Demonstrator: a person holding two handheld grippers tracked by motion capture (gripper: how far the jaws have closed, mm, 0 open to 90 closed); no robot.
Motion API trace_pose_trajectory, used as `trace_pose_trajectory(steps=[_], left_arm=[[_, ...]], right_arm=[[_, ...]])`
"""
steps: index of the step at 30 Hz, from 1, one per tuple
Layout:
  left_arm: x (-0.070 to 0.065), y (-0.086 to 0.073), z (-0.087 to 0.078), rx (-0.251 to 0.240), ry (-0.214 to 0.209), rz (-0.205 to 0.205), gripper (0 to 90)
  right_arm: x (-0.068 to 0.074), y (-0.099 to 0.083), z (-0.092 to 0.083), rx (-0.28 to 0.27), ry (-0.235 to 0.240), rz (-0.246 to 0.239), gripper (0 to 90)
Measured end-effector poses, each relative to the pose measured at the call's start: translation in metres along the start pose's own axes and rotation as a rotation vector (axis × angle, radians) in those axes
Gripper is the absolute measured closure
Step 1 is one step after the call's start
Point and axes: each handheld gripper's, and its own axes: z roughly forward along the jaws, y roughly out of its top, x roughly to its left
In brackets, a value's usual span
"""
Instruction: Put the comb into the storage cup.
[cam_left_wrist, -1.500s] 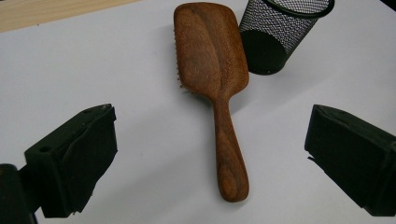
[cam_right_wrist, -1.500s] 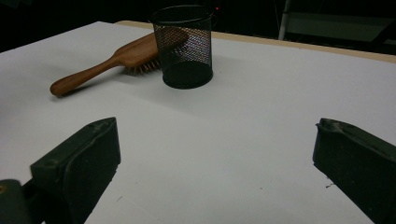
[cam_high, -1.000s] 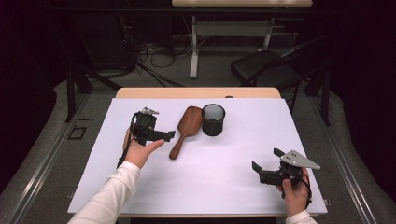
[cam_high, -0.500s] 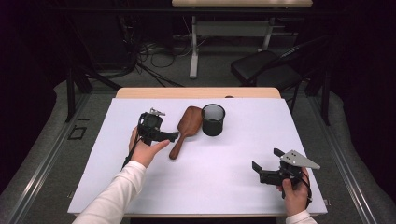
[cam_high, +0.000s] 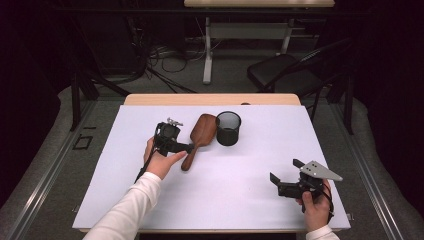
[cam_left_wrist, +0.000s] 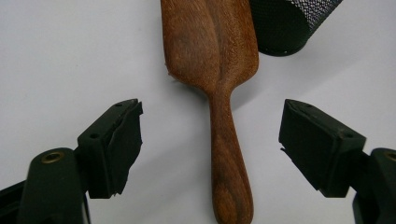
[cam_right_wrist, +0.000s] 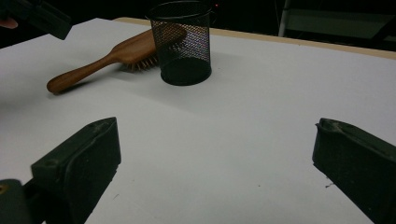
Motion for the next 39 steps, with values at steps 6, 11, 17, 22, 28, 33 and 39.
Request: trace_pose_trajectory(steps=[6,11,17,22,28,33,39], left_arm=[[-0.005,0.001,0.007,0.015,0.006,0.007,25.0],[-0.009,0.002,0.012,0.007,0.022,0.003,28.2],[-0.013,0.002,0.019,0.016,0.027,-0.002,32.0],[-0.014,0.003,0.024,0.021,0.031,-0.004,35.1],[-0.013,0.004,0.026,0.010,0.041,-0.010,37.3],[-0.011,0.004,0.029,0.008,0.017,-0.059,42.0],[-0.010,0.004,0.033,0.006,-0.024,-0.081,44.4]], right_arm=[[0.000,0.000,0.000,-0.001,0.000,0.000,0.6],[0.000,0.000,0.000,0.000,0.002,0.000,0.7],[0.000,0.000,0.000,-0.001,0.002,0.000,0.7],[0.000,0.000,0.001,0.000,0.003,0.001,0.8],[0.000,-0.001,0.001,0.004,0.007,0.004,1.3],[0.000,-0.001,0.002,0.001,0.010,0.004,1.6],[0.000,-0.001,0.002,0.006,0.011,0.000,2.0]])
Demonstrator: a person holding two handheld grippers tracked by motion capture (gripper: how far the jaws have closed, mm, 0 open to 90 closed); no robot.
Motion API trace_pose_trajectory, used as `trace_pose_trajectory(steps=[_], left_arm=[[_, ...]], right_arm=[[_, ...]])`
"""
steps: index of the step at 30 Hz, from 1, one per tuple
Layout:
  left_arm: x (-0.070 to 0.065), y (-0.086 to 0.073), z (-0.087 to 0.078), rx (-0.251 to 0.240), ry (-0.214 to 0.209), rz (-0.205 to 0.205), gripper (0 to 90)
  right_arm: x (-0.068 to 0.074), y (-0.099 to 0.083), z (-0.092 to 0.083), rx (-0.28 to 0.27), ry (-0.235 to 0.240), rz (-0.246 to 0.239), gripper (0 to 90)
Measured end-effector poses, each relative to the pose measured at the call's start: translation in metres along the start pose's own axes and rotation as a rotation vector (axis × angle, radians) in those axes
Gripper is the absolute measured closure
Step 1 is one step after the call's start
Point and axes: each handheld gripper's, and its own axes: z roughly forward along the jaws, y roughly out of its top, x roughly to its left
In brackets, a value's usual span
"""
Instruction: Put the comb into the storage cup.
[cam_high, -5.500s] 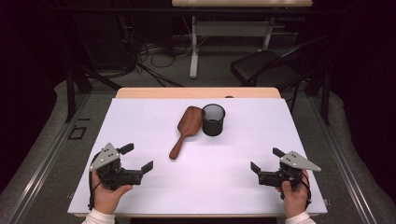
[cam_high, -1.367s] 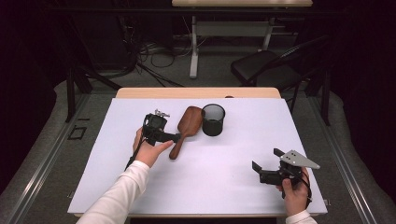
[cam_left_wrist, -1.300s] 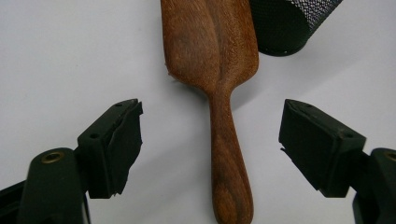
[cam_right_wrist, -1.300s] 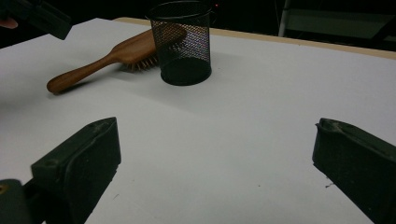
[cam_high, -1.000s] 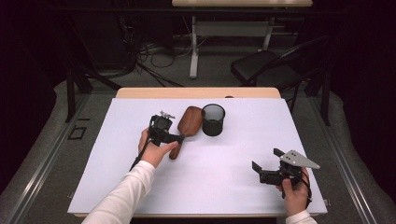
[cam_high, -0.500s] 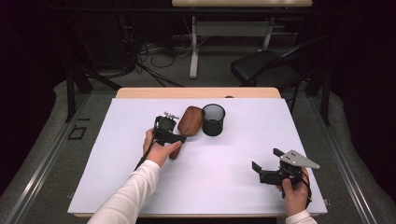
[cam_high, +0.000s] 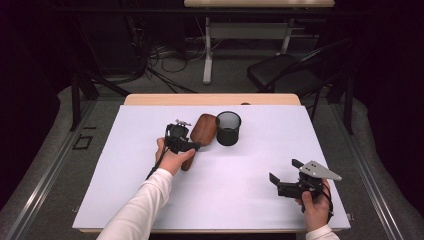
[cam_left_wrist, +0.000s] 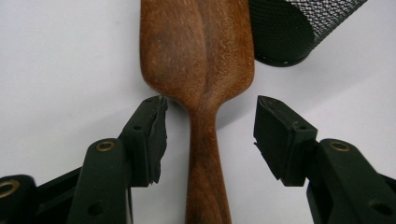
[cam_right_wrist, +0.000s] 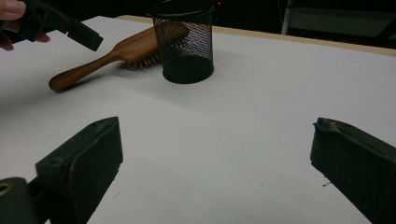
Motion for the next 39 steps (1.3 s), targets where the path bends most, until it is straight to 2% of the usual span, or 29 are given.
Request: trace_pose_trajectory(steps=[5,10,22,35,39], left_arm=[[0.003,0.000,0.005,0.017,0.002,-0.022,45.3],[0.004,0.000,0.009,0.031,0.011,-0.022,49.3],[0.000,-0.002,0.019,0.061,0.000,0.005,54.8],[-0.003,-0.005,0.030,0.086,0.037,0.023,54.3],[-0.003,-0.006,0.033,0.094,0.036,0.022,53.5]], right_arm=[[0.000,0.000,0.000,0.001,0.000,0.000,2.4],[0.000,0.000,0.000,0.002,0.002,0.000,2.6],[-0.001,-0.001,0.001,0.006,0.005,-0.001,3.4],[0.000,-0.001,0.002,0.009,0.007,-0.004,4.0],[-0.001,-0.001,0.002,0.009,0.006,-0.009,4.1]])
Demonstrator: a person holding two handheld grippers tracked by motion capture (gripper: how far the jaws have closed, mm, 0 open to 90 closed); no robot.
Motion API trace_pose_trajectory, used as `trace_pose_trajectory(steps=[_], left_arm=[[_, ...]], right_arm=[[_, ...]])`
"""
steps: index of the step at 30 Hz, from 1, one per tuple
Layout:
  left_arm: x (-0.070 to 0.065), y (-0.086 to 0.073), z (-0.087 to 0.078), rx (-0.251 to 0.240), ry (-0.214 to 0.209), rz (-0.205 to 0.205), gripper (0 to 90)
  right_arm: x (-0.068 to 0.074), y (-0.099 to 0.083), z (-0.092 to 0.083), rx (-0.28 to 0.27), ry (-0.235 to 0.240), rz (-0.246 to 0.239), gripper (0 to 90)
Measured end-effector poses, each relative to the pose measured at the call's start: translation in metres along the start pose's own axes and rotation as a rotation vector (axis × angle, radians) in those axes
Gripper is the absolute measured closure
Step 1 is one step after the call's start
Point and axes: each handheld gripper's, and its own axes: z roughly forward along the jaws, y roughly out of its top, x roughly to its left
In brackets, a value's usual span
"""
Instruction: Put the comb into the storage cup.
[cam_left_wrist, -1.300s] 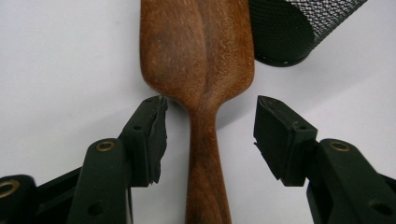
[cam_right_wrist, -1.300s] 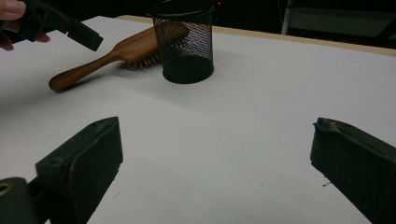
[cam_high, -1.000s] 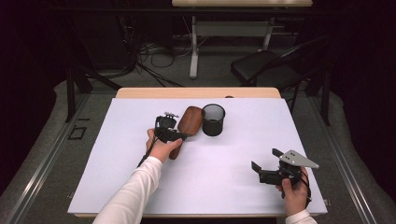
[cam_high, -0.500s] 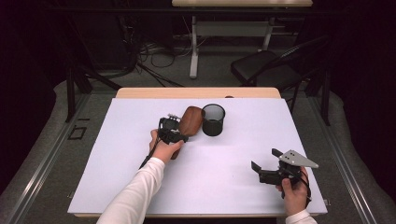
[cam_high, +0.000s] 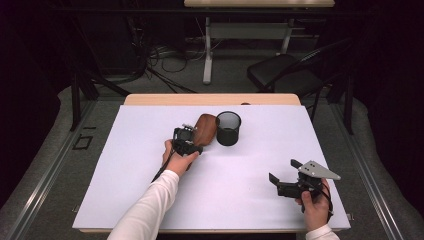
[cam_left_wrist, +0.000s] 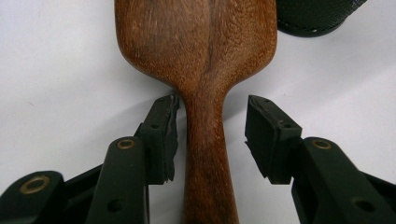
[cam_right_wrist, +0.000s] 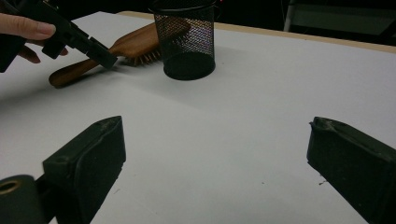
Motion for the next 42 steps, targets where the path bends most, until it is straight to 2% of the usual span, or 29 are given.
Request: trace_pose_trajectory(steps=[7,10,14,18,29,42], left_arm=[[-0.0013,-0.0006,0.0030,0.014,-0.008,0.019,57.1],[-0.0015,-0.0014,0.0044,0.017,0.003,0.029,60.2],[-0.0011,-0.0017,0.0055,0.017,0.010,0.026,61.4],[0.0013,-0.0015,0.0055,0.011,-0.008,0.004,61.5],[-0.0006,-0.0022,0.0062,0.003,0.033,0.010,64.2],[-0.0032,-0.0026,0.0067,0.005,0.073,0.037,70.8]], right_arm=[[0.0002,0.0000,0.0001,0.008,0.002,-0.003,4.6],[0.0002,-0.0001,0.0003,0.008,0.003,-0.001,5.0],[0.0002,-0.0001,0.0002,0.009,0.004,-0.005,5.1],[-0.0001,-0.0003,0.0005,0.010,0.003,-0.005,5.4],[-0.0004,-0.0005,0.0009,0.017,0.000,-0.008,5.7],[-0.0008,-0.0007,0.0012,0.015,0.001,-0.007,5.9]])
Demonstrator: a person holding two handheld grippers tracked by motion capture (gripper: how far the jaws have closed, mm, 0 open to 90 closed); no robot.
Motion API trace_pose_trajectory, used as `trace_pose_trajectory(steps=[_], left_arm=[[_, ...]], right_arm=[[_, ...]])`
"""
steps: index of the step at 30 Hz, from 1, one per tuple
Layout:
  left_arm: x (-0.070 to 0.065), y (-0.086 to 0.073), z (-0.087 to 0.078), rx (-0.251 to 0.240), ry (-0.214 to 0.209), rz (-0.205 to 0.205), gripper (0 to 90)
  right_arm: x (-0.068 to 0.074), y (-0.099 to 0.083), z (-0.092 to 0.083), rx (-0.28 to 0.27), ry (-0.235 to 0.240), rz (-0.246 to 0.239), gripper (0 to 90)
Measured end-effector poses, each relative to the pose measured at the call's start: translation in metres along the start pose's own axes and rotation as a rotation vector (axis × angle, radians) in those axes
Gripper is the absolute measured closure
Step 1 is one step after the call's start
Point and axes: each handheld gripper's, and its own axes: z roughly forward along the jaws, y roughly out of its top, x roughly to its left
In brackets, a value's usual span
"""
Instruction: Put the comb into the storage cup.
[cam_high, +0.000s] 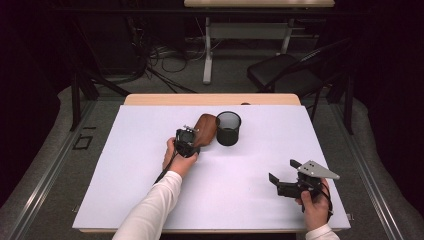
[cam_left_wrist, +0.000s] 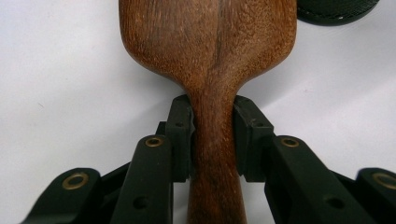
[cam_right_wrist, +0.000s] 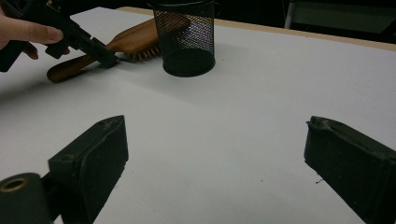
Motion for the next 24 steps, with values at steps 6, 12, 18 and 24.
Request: trace_pose_trajectory(steps=[6,12,18,24], left_arm=[[-0.0015,-0.0004,0.0004,-0.008,0.014,0.000,71.5],[-0.0022,-0.0008,0.0004,-0.011,0.020,-0.005,72.1],[-0.0015,-0.0007,-0.0003,-0.017,0.010,-0.018,72.4],[-0.0015,-0.0003,-0.0030,-0.035,0.013,-0.019,72.5]], right_arm=[[-0.0001,-0.0002,0.0003,-0.001,0.000,-0.001,6.0],[-0.0002,-0.0002,0.0003,0.000,0.000,0.000,6.2],[-0.0004,-0.0005,0.0007,-0.002,0.002,0.002,6.4],[-0.0005,-0.0005,0.0008,0.002,0.001,0.004,6.6]])
